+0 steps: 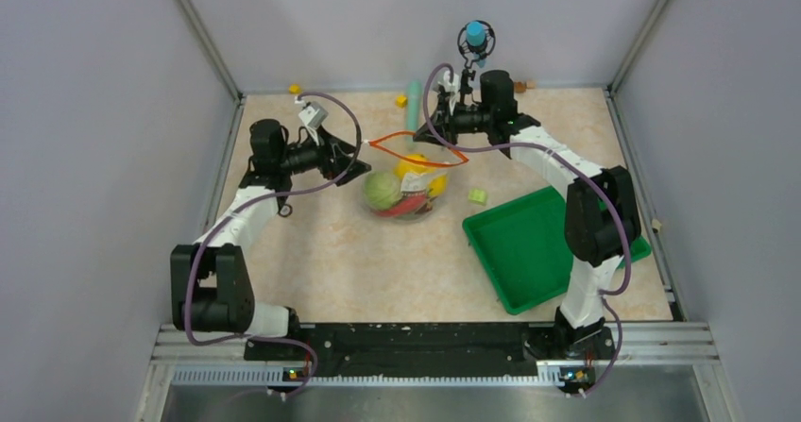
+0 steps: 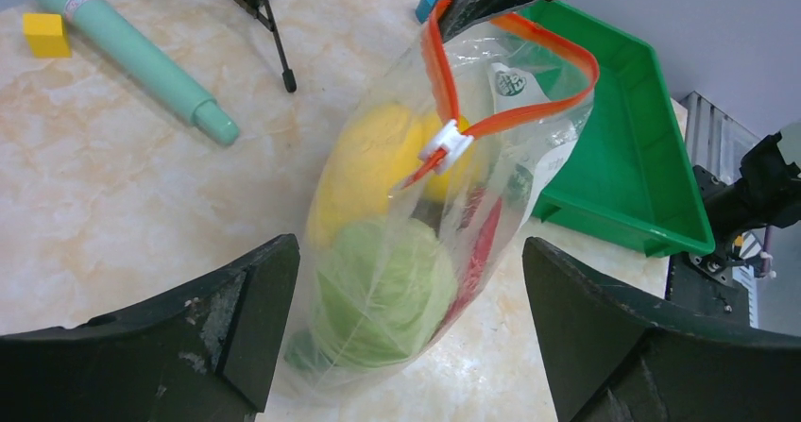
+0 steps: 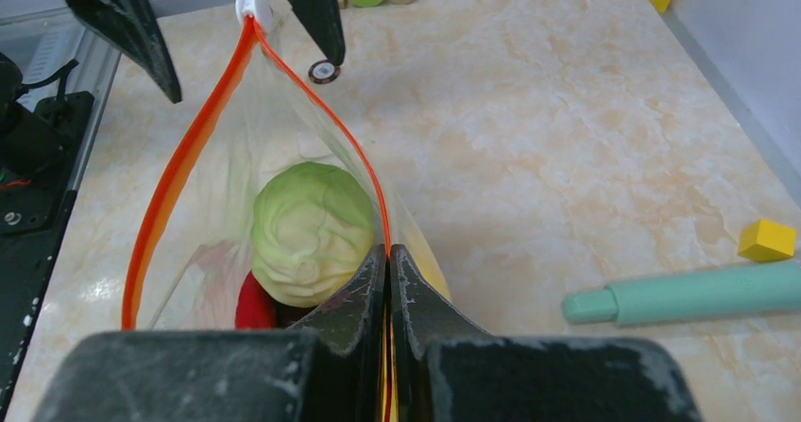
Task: Place the food in the zip-top bag and seal the zipper
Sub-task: Adjust the zipper food storage bag at the center of the board, then zip the zipper food storage bag at the center of the board.
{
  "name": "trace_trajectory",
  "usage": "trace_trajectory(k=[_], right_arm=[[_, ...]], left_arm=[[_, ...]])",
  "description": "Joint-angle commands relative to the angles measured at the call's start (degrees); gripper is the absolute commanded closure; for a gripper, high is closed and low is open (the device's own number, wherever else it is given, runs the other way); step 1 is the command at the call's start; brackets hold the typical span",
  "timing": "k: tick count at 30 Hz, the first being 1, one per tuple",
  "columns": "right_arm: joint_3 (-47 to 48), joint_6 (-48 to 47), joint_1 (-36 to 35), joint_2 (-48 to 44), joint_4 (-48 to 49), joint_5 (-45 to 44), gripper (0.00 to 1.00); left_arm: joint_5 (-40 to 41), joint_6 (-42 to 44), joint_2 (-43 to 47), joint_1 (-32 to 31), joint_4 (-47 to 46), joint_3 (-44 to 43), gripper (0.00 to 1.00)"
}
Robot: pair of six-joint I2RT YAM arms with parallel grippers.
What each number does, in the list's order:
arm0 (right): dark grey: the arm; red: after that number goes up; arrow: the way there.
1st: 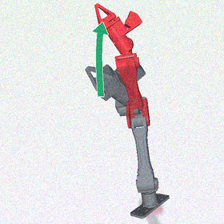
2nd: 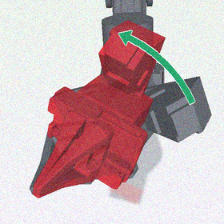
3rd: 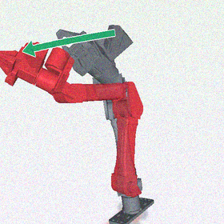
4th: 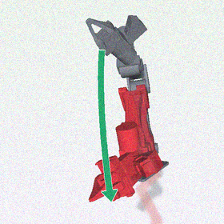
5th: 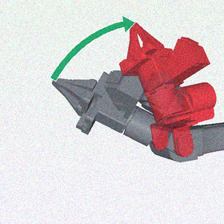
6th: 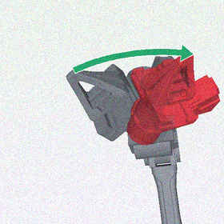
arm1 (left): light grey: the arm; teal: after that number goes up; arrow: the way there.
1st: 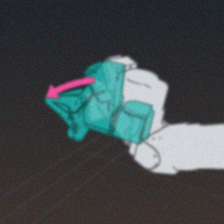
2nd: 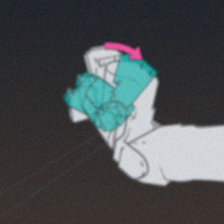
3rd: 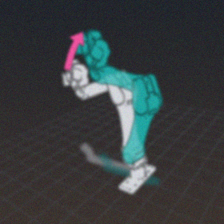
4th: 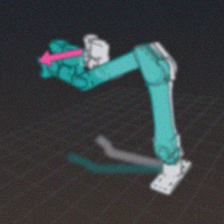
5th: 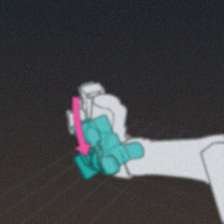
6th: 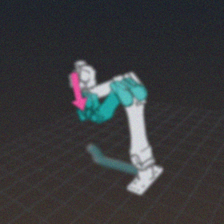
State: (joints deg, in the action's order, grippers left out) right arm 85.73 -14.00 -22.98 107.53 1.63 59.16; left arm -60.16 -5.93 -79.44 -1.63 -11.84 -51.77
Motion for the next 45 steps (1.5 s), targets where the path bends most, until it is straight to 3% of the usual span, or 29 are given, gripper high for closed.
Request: trace_trajectory(k=[1,8,14,18,22,40,43,45], right_arm=[[-0.6,0.9,-0.1,-3.7,0.9,3.3,1.0],[-0.5,3.2,-0.2,-3.6,2.5,3.6,1.0],[0.0,4.2,-0.2,-3.1,2.8,2.7,1.0],[-0.5,4.4,-0.4,-2.7,3.0,1.8,1.0],[-0.8,4.6,-0.8,-2.7,3.0,1.2,1.0],[-2.5,5.8,-1.1,-4.0,3.7,0.1,1.0],[-2.6,5.8,-1.1,-3.9,3.7,0.3,1.0],[-2.7,5.9,-1.1,-3.9,3.7,0.3,1.0]], left_arm=[[-3.6,-3.3,-2.2,0.4,-13.4,-0.9,0.08],[-6.7,-1.9,-7.1,0.2,-14.4,-3.5,0.15],[-9.1,-1.1,-8.4,-0.1,-15.6,-2.5,0.4],[-11.8,-7.0,-9.0,-0.8,-24.6,-1.1,0.55],[-13.6,-15.0,-10.0,-1.8,-35.1,0.6,0.58],[-10.0,-14.0,-10.8,-2.1,-33.0,3.9,0.59],[-10.0,-15.6,-10.8,-2.1,-34.4,4.0,0.64],[-10.1,-17.2,-10.7,-2.1,-36.1,4.0,0.74]])
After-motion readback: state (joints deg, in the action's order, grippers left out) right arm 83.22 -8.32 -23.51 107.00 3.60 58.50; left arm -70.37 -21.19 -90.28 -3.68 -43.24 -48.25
